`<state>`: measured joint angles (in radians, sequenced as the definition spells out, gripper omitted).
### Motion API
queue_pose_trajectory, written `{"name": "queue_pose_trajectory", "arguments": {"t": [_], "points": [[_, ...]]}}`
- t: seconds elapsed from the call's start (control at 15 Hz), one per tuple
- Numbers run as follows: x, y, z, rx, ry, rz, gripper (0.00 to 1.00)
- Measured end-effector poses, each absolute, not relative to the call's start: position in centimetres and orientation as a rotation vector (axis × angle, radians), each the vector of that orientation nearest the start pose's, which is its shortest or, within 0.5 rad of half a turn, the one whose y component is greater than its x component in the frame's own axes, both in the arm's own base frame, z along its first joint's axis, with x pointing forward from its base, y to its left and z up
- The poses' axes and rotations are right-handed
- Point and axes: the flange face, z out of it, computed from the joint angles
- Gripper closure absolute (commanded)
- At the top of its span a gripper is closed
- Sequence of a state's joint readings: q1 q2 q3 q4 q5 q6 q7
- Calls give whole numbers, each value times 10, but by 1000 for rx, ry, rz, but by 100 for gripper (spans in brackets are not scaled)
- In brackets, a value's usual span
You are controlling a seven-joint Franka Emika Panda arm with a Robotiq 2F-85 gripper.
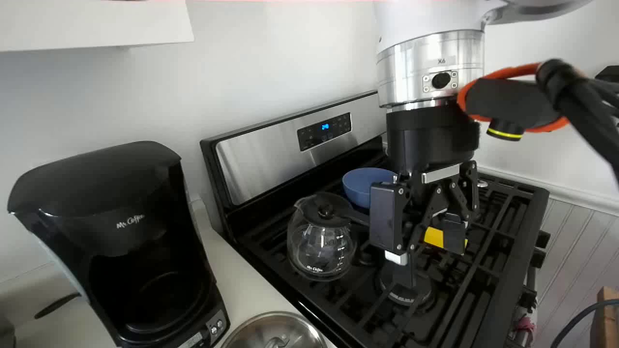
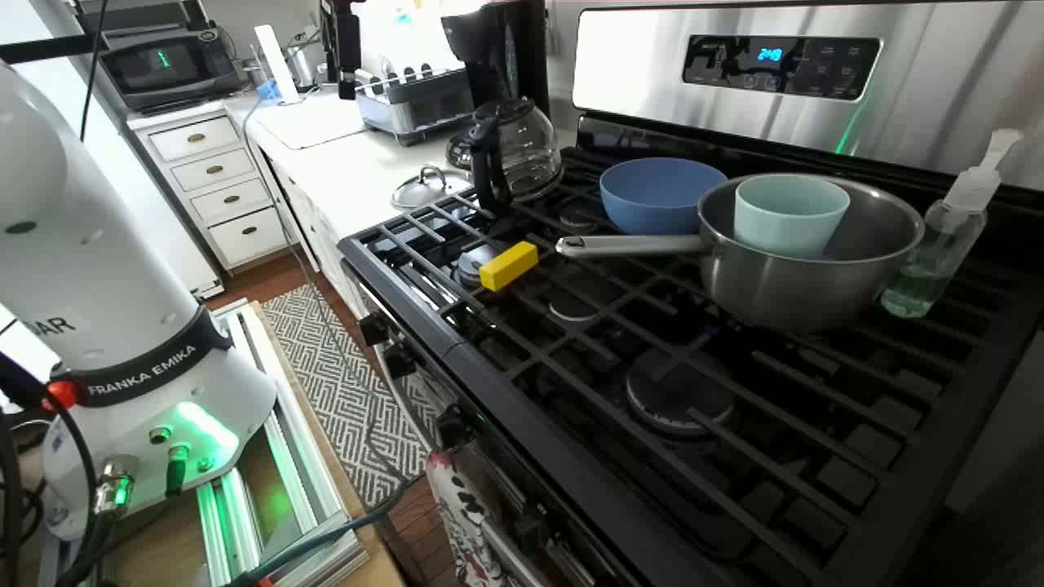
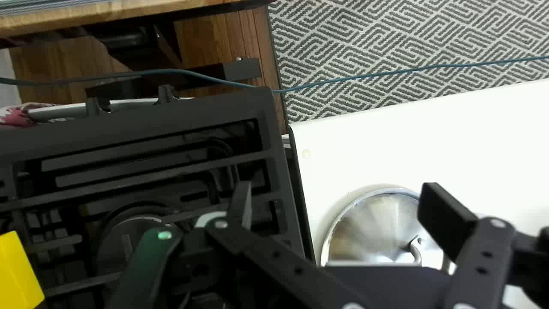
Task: Put the yellow object in the blue bowl
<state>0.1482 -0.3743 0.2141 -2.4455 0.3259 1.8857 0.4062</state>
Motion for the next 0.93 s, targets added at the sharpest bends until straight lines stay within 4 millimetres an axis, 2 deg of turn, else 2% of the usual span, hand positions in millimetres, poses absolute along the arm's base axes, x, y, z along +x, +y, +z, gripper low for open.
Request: {"name": "queue_pose_trajectory", "arguments": {"t": [0.73,0.93], "points": [[372,168,422,-2966,293,382,0],[368,168,421,-2974,244,419,0]]}}
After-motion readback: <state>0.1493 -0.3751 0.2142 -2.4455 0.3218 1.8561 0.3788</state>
